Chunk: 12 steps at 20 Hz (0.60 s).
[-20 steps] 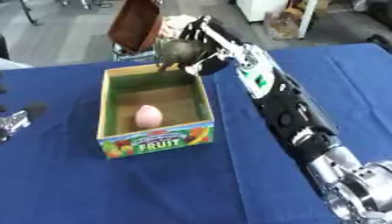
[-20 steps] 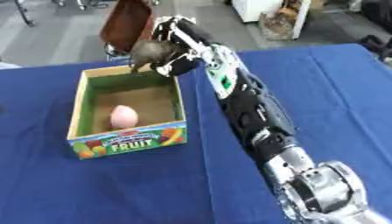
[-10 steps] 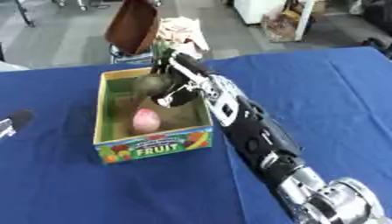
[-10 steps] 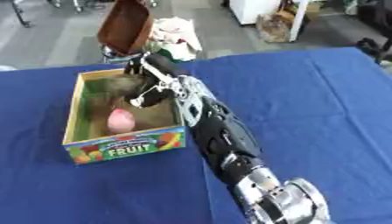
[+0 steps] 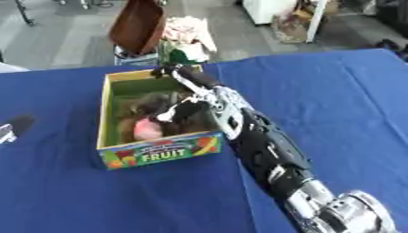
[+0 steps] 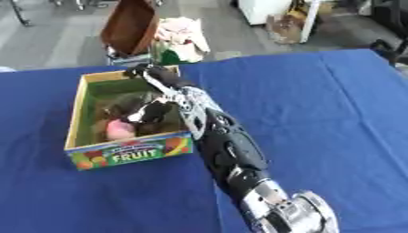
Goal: Pick up objects on the table and place them in the box.
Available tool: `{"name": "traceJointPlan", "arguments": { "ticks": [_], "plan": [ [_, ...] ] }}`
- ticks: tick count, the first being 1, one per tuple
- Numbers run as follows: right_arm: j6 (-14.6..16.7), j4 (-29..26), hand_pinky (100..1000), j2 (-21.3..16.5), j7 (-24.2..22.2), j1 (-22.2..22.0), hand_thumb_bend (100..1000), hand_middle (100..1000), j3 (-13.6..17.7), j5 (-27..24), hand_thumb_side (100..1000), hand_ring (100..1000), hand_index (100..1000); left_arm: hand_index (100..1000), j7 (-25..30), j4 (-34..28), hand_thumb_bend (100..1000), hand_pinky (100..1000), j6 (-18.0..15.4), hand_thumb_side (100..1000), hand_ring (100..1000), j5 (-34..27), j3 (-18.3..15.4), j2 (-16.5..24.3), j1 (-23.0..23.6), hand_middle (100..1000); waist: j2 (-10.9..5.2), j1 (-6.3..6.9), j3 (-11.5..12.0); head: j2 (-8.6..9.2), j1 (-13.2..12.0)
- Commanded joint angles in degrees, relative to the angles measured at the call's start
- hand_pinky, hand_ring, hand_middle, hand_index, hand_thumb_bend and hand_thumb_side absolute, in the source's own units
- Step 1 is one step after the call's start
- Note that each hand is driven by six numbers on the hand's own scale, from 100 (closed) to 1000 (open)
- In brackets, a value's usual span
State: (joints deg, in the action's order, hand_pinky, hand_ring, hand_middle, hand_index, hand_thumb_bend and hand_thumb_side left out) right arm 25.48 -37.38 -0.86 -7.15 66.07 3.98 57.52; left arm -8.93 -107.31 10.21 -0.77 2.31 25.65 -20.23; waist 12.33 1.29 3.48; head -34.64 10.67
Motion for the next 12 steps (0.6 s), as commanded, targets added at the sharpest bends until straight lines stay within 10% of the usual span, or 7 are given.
{"name": "traceJointPlan", "arguments": {
  "ticks": [1,12],
  "plan": [
    [-0.07,-2.54,888,-1.63,0.31,1.45,682,872,0.66,-2.05,346,999,938,638,-0.03,-0.35,816,480,-0.19,192,621,-0.24,-0.38,0.69,-0.29,486,-1.05,0.11,-0.2,0.38,-0.28],
    [1.77,-13.19,701,-10.0,7.58,-0.95,526,723,1.23,-12.2,200,850,866,634,-1.59,0.76,816,477,-0.31,194,620,0.33,-1.84,1.32,1.38,483,-1.01,-0.83,-2.55,-0.19,-3.0]
  ]
}}
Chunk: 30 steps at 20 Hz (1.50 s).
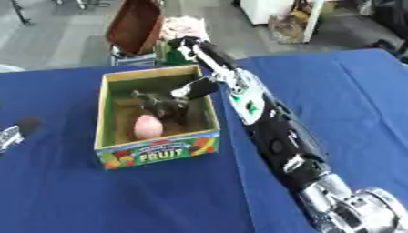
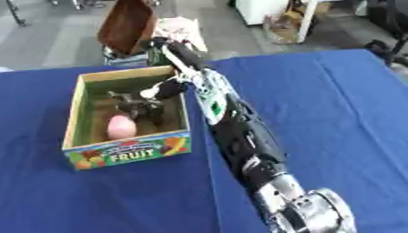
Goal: Pick up objects on the table and place them in the box.
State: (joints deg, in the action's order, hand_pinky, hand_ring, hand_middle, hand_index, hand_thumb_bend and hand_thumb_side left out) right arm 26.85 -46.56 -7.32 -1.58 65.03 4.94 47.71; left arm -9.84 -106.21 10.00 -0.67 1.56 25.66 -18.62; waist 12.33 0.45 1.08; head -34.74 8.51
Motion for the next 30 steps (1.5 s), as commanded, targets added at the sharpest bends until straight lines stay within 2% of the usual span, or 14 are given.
{"name": "traceJointPlan", "arguments": {
  "ticks": [1,4,7,12,13,15,19,23,27,30],
  "plan": [
    [0.29,-5.41,693,-4.74,2.89,-0.96,521,715,0.44,-3.29,191,841,861,634,-0.95,-0.27,816,477,-0.14,194,620,0.3,-1.29,1.37,-0.01,482,-0.9,-0.15,-0.44,-0.09,-1.18],
    [-0.83,-9.8,665,-7.59,5.66,-4.46,500,680,0.74,-6.09,161,809,844,632,-1.67,-0.12,817,476,-0.23,197,620,0.53,-1.81,1.56,0.7,481,-0.58,-0.64,-1.33,-0.22,-1.96],
    [-2.5,-14.33,660,-8.89,7.96,-8.63,495,674,0.7,-8.89,156,805,839,631,-2.09,-0.02,817,476,-0.3,198,619,0.68,-2.04,1.45,1.12,481,-0.36,-0.98,-1.76,-0.44,-2.5],
    [-5.72,-19.04,660,-9.68,6.5,-10.58,495,674,-0.43,-13.89,156,805,839,631,-2.16,0.04,817,476,-0.35,198,619,0.76,-2.01,1.4,1.2,481,-0.36,-1.07,-1.77,-0.54,-2.57],
    [-6.28,-19.18,639,-9.82,6.27,-10.93,451,651,-0.26,-14.88,175,785,831,623,-2.33,0.19,818,475,-0.28,202,617,0.81,-2.29,1.15,1.47,477,-0.07,-0.89,-2.05,-1.27,-4.59],
    [-7.8,-20.11,633,-9.77,7.17,-12.98,446,645,1.67,-16.71,176,780,827,624,-3.33,0.05,818,474,-0.44,203,617,1.07,-3.5,0.58,2.29,477,0.9,-0.53,-3.27,-1.8,-8.46],
    [-10.4,-24.93,627,-9.65,6.87,-18.64,430,636,4.32,-20.36,182,773,821,623,-4.24,-0.08,819,475,-0.52,203,617,1.22,-3.95,-0.06,3.14,476,1.22,-0.35,-3.95,-4.04,-12.58],
    [-11.93,-30.06,622,-9.49,6.15,-24.41,421,629,4.58,-23.92,186,768,814,621,-4.44,-0.15,819,474,-0.62,205,616,1.34,-4.05,-0.75,3.6,474,1.32,-0.36,-3.94,-4.89,-14.19],
    [-12.69,-35.2,618,-9.39,5.63,-30.1,412,623,4.39,-27.49,189,763,805,618,-4.38,-0.13,819,473,-0.75,205,615,1.37,-3.94,-1.3,4.15,471,1.36,-0.52,-3.74,-5.32,-14.64],
    [-13.66,-37.56,617,-9.48,4.9,-32.04,410,622,4.47,-30.64,190,762,803,617,-4.3,-0.11,819,473,-0.85,205,614,1.39,-3.85,-1.53,4.26,470,1.51,-0.73,-3.74,-5.84,-14.68]
  ]
}}
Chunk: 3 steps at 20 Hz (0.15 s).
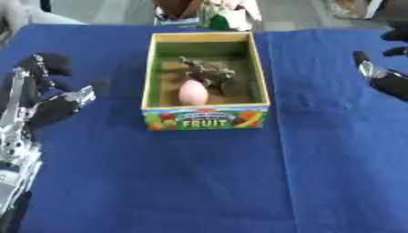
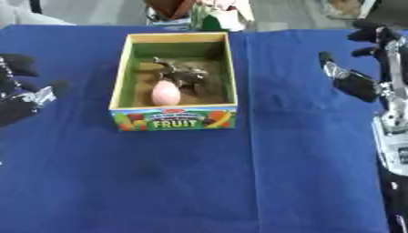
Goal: Pick up objects on the table and place them in the box.
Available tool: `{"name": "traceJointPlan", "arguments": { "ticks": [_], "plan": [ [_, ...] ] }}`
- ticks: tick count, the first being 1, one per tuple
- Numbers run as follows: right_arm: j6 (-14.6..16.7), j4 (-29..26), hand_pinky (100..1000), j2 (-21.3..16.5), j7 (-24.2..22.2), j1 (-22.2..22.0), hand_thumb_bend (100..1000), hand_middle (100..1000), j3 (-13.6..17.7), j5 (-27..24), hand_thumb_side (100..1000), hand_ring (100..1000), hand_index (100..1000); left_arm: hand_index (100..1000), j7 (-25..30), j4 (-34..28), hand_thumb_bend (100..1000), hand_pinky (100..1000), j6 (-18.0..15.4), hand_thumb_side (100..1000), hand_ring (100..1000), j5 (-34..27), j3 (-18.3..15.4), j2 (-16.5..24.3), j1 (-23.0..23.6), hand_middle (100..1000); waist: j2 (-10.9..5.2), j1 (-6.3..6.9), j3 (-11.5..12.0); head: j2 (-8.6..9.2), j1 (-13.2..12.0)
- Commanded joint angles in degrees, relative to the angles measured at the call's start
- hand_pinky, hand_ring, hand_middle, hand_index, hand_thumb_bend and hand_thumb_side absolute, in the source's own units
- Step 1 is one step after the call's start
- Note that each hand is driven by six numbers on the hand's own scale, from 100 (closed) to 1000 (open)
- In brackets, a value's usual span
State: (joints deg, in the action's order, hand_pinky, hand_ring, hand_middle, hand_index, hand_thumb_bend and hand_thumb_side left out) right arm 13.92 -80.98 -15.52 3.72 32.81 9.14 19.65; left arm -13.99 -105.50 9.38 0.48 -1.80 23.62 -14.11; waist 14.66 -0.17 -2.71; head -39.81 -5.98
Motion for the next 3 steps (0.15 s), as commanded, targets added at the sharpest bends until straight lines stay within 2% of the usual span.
{"name": "traceJointPlan", "arguments": {
  "ticks": [1,3],
  "plan": [
    [-0.98,-3.54,616,-1.35,-0.73,-0.13,407,621,0.35,-3.69,190,761,799,616,-0.11,-0.81,819,473,-0.25,205,614,0.24,-0.47,0.41,-0.21,470,-0.8,-0.17,0.04,-0.82,-0.08],
    [-1.44,-3.95,616,-1.63,-1.32,-0.57,405,621,0.64,-5.93,190,761,795,616,-0.04,-0.76,819,473,-0.3,205,614,0.23,-0.43,0.24,-0.2,469,-0.82,-0.29,0.09,-0.86,0.2]
  ]
}}
